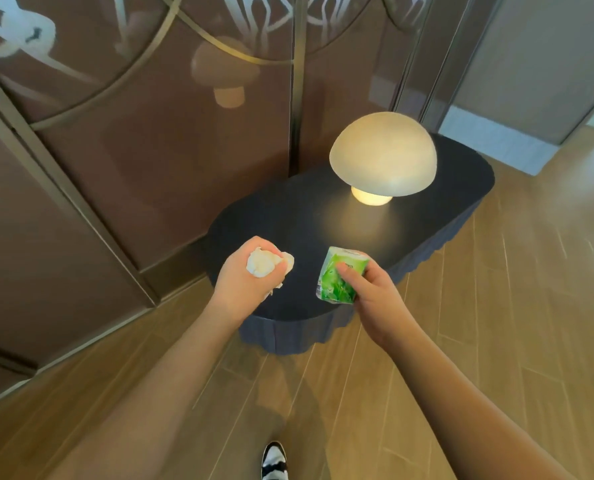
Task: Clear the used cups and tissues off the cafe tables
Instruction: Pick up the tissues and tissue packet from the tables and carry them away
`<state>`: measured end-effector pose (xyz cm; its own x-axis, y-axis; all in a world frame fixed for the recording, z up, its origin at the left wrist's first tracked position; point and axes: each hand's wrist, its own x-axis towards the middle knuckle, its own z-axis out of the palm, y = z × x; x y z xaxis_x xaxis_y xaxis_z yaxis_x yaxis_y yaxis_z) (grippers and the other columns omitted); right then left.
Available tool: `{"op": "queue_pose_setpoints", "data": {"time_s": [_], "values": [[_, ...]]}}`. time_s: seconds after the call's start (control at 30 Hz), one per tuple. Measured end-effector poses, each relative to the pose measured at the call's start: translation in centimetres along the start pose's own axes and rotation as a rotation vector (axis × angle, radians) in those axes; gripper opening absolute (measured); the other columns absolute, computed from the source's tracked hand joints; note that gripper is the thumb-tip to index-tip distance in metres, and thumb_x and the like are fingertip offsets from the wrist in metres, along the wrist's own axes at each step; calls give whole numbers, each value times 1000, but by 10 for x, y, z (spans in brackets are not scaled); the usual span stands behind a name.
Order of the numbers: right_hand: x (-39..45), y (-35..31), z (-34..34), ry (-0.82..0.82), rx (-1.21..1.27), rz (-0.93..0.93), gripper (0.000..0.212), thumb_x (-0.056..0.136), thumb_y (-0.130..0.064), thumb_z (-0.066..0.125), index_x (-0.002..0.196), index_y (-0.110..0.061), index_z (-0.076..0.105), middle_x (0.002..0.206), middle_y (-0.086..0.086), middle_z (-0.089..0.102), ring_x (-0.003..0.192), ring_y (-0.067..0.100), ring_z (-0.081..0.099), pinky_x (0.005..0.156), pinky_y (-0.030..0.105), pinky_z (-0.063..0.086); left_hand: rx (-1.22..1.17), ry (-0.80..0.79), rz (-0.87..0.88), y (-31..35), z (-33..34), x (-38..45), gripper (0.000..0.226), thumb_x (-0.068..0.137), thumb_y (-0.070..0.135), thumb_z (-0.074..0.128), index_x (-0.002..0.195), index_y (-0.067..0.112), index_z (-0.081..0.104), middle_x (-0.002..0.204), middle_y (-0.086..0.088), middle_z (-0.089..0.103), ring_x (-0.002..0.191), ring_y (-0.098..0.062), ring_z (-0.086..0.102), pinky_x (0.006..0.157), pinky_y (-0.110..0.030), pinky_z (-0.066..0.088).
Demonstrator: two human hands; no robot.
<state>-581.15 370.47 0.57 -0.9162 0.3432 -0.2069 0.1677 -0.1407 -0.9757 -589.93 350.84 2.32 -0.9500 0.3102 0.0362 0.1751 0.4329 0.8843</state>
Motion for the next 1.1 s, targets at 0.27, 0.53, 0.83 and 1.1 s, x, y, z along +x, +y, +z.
{"op": "queue_pose_setpoints", "data": {"time_s": [0.27, 0.53, 0.83, 1.1], "values": [[92, -4, -5, 25, -27, 90, 25, 95, -37, 61, 119, -29, 62, 109, -12, 74, 105, 8, 70, 80, 20, 56, -32, -36, -44, -25, 27, 104, 21, 88, 33, 78, 85, 36, 58, 78, 17, 65, 78, 6, 64, 55, -6, 47], [210, 0, -22, -41, 4, 209, 13, 99, -32, 59, 112, -34, 61, 106, -16, 73, 101, 6, 71, 85, 22, 55, 45, 45, -178, -53, 71, 187, 26, 83, 53, 77, 86, 41, 55, 85, 21, 60, 82, -2, 61, 57, -10, 41], [329, 31, -38, -173, -13, 422, 8, 100, -35, 58, 106, -41, 60, 111, -19, 66, 107, 9, 63, 91, 26, 48, 90, 123, -505, -76, 135, 249, 25, 89, 56, 69, 95, 42, 49, 94, 19, 55, 85, -6, 57, 59, -16, 40], [382, 102, -46, -102, -115, 644, 23, 102, -26, 55, 123, -34, 50, 114, -11, 58, 104, 12, 57, 100, 32, 45, 37, 117, -530, -125, 179, 249, 13, 107, 23, 47, 117, 19, 55, 106, 4, 59, 99, -15, 56, 99, -42, 51]]}}
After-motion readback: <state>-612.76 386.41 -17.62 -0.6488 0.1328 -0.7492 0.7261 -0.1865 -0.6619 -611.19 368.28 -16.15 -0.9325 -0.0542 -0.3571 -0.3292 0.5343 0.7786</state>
